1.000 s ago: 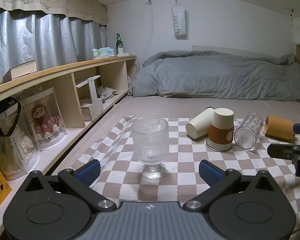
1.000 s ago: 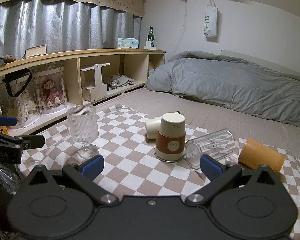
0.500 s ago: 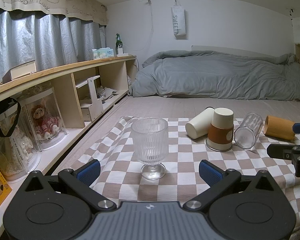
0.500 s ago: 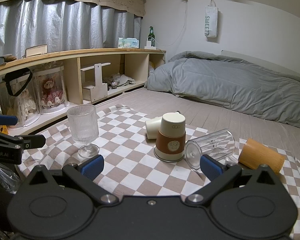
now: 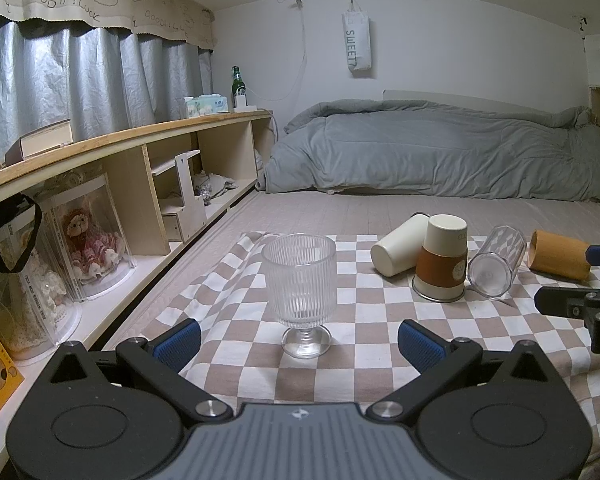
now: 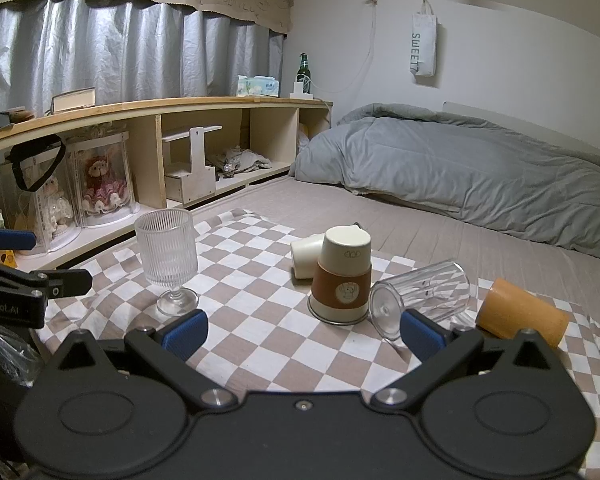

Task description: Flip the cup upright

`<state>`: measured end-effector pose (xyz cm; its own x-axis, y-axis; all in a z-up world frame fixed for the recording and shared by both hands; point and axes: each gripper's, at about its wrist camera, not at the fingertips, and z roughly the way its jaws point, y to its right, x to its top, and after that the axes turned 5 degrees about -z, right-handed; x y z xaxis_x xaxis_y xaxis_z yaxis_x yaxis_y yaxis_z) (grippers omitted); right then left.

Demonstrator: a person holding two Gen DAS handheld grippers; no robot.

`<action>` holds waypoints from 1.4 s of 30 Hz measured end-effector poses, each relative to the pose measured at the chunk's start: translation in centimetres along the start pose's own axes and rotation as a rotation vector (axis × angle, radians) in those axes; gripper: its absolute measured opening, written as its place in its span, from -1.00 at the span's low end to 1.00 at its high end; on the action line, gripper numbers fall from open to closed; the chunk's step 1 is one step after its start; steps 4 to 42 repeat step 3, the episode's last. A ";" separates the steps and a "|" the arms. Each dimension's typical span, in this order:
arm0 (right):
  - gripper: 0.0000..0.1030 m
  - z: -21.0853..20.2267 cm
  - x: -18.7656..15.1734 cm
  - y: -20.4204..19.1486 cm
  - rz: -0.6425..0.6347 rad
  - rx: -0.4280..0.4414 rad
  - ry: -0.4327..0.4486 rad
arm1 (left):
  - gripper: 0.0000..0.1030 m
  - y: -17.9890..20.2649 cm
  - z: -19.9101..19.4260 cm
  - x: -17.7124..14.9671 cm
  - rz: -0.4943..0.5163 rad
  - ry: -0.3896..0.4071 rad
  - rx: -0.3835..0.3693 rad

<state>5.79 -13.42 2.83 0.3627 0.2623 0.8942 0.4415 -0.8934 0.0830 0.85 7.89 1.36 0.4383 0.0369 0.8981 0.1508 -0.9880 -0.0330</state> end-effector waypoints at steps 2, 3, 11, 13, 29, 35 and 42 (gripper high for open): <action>1.00 0.0 0.0 0.0 -0.002 0.000 0.001 | 1.00 0.0 0.0 0.0 0.000 0.000 0.001; 1.00 0.0 0.0 0.0 -0.001 0.001 0.001 | 1.00 0.0 0.0 0.0 0.000 0.000 0.000; 1.00 0.0 0.0 0.0 -0.001 0.001 0.001 | 1.00 0.0 0.0 0.0 0.000 0.000 0.000; 1.00 0.0 0.0 0.0 -0.001 0.001 0.001 | 1.00 0.0 0.0 0.0 0.000 0.000 0.000; 1.00 0.0 0.0 0.0 -0.001 0.001 0.001 | 1.00 0.0 0.0 0.0 0.000 0.000 0.000; 1.00 0.0 0.0 0.0 -0.001 0.001 0.001 | 1.00 0.0 0.0 0.0 0.000 0.000 0.000; 1.00 0.0 0.0 0.0 -0.001 0.001 0.001 | 1.00 0.0 0.0 0.0 0.000 0.000 0.000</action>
